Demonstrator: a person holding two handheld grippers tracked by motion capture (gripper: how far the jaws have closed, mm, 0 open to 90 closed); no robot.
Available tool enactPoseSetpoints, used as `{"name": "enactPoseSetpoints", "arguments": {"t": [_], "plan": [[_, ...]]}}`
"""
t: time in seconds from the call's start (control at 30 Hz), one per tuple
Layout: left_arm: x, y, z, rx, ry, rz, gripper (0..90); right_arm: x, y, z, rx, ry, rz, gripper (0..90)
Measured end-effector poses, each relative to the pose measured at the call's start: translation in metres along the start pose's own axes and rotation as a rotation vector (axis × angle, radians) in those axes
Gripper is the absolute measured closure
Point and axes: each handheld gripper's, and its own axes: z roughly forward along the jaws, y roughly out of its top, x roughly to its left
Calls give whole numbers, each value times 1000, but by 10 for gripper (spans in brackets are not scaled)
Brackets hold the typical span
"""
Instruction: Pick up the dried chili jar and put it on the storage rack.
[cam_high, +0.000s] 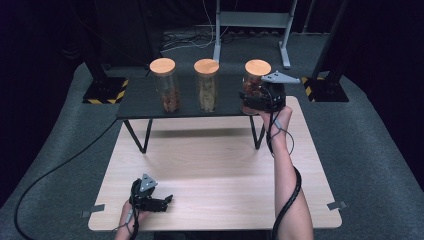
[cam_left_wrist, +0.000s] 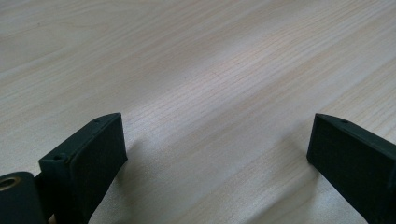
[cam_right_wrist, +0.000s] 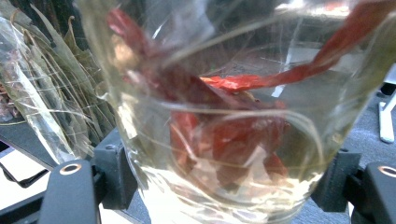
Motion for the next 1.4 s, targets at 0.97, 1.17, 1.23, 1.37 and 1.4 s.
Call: {"name": "enactPoseSetpoints", "arguments": {"t": [0.97, 1.17, 1.23, 1.37, 1.4], "plan": [[0, 0, 0, 0, 0, 0, 37, 9, 2, 17, 19, 29, -5, 244], [0, 0, 0, 0, 1, 1, 37, 9, 1, 19, 14, 23, -11, 244], [0, 0, 0, -2, 1, -1, 37, 9, 1, 21, 10, 21, -12, 244], [0, 0, 0, -1, 1, 0, 38, 8, 2, 22, 14, 30, -8, 243], [0, 0, 0, -1, 1, 0, 37, 8, 2, 22, 17, 31, -9, 243]]}}
